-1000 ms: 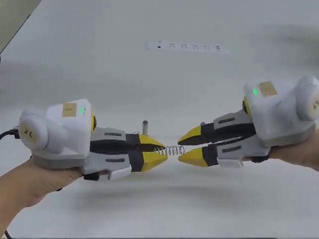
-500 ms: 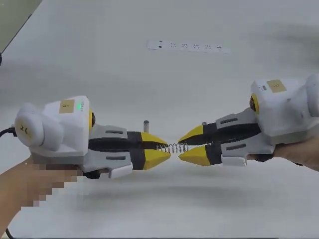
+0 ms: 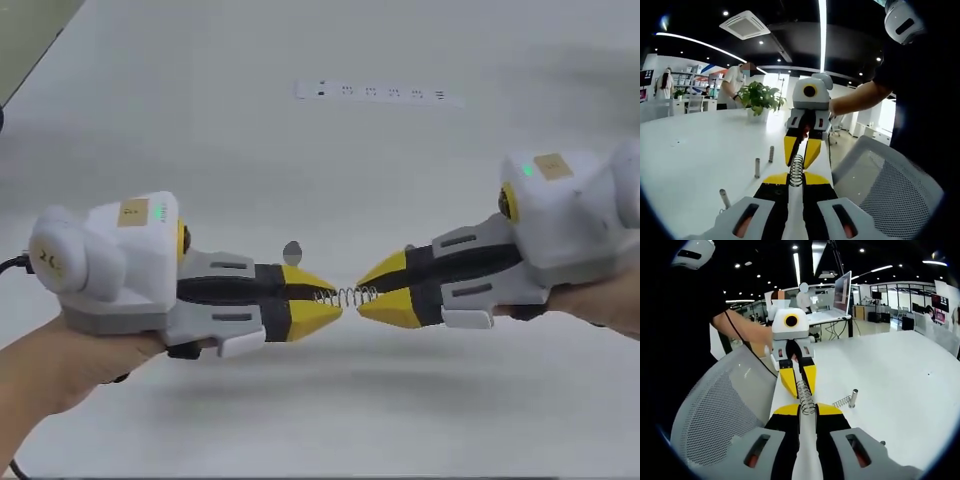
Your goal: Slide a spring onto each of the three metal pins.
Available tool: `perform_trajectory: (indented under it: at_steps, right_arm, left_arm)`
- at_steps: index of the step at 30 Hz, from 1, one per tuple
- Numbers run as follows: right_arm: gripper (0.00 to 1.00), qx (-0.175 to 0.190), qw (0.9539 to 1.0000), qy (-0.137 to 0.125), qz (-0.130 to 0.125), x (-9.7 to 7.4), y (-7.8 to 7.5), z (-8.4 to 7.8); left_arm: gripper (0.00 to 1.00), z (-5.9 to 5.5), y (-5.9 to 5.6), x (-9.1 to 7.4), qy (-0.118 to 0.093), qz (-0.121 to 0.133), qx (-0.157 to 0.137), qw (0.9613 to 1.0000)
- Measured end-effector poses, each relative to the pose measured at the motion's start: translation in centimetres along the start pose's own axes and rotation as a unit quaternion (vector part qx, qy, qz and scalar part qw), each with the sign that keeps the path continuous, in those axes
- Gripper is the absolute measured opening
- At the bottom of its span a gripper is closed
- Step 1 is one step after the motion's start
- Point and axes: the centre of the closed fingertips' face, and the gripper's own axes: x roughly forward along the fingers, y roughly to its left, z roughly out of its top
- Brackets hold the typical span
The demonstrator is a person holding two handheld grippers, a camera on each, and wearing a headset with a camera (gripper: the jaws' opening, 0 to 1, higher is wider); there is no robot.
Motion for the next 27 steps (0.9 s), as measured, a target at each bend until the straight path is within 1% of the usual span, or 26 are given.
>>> perform_trajectory:
  at_steps: [1, 3, 4, 7, 10, 13, 14, 15, 17, 18, 19, 20, 21, 22, 23, 24, 25, 26, 27]
  right_arm:
    - [0.09, -0.008, 1.0, 0.002, -0.003, 0.0, -0.1, 0.1]
    - [0.09, -0.007, 1.0, 0.004, -0.002, -0.1, -0.1, 0.4]
    - [0.09, -0.017, 0.9998, 0.006, -0.003, -0.1, -0.1, 0.5]
    - [0.08, -0.025, 0.9996, 0.011, -0.002, -0.2, -0.1, 0.8]
    - [0.08, -0.041, 0.999, 0.019, -0.001, -0.2, 0.1, 1.2]
    - [0.08, -0.055, 0.9981, 0.028, 0.006, -0.1, 0.5, 1.7]
    - [0.08, -0.059, 0.9975, 0.037, 0.006, 0.0, 0.5, 1.6]
    - [0.08, -0.073, 0.9958, 0.054, 0.008, 0.1, 0.5, 1.4]
    - [0.08, -0.086, 0.9938, 0.07, 0.01, 0.3, 0.5, 1.3]
    - [0.08, -0.096, 0.9919, 0.083, 0.01, 0.3, 0.5, 1.1]
    - [0.08, -0.101, 0.991, 0.086, 0.012, 0.4, 0.6, 1.2]
    - [0.08, -0.109, 0.9895, 0.094, 0.011, 0.5, 0.6, 1.3]
    - [0.08, -0.114, 0.988, 0.104, 0.01, 0.6, 0.6, 1.3]
    - [0.08, -0.126, 0.9855, 0.114, 0.01, 0.7, 0.6, 1.3]
    - [0.08, -0.134, 0.984, 0.116, 0.011, 0.9, 0.8, 1.5]
    - [0.08, -0.145, 0.9802, 0.135, 0.009, 0.9, 0.7, 1.3]
    - [0.08, -0.15, 0.9793, 0.136, 0.01, 1.1, 0.8, 1.5]
    - [0.08, -0.158, 0.9746, 0.158, 0.007, 1.0, 0.7, 1.2]
    - [0.08, -0.164, 0.9733, 0.16, 0.011, 1.1, 0.4, 1.1]
  left_arm:
    - [0.01, 0.0, 0.1, 0.0, -0.001, 0.001, 0.001, 1.0]
    - [0.01, 0.0, 0.1, -0.1, -0.002, 0.002, 0.0, 1.0]
    - [0.01, 0.1, 0.2, -0.1, -0.004, 0.003, -0.003, 1.0]
    - [0.01, 0.1, 0.2, -0.2, -0.005, 0.004, -0.003, 1.0]
    - [0.01, 0.0, 0.2, -0.2, -0.003, 0.003, -0.001, 1.0]
    - [0.01, -0.6, 0.2, -0.1, 0.008, 0.003, 0.002, 1.0]
    - [0.01, -0.7, 0.2, 0.0, 0.01, 0.002, 0.003, 0.9999]
    - [0.01, -0.8, 0.1, 0.0, 0.015, 0.002, 0.007, 0.9999]
    - [0.01, -1.0, 0.2, 0.1, 0.018, 0.003, 0.007, 0.9998]
    - [0.01, -1.2, 0.2, 0.2, 0.022, 0.004, 0.009, 0.9997]
    - [0.01, -1.3, 0.2, 0.2, 0.025, 0.003, 0.011, 0.9996]
    - [0.01, -1.5, 0.2, 0.3, 0.032, 0.004, 0.016, 0.9994]
    - [0.01, -1.6, 0.2, 0.4, 0.033, 0.003, 0.017, 0.9993]
    - [0.01, -1.8, 0.2, 0.5, 0.035, 0.002, 0.016, 0.9993]
    - [0.01, -1.9, 0.3, 0.5, 0.037, 0.003, 0.018, 0.9991]
    - [0.01, -1.9, 0.3, 0.5, 0.039, 0.004, 0.021, 0.999]
    - [0.01, -1.9, 0.3, 0.6, 0.039, 0.004, 0.022, 0.999]
    - [0.01, -2.0, 0.4, 0.6, 0.04, 0.005, 0.022, 0.9989]
    - [0.01, -2.1, 0.3, 0.7, 0.041, 0.004, 0.024, 0.9989]
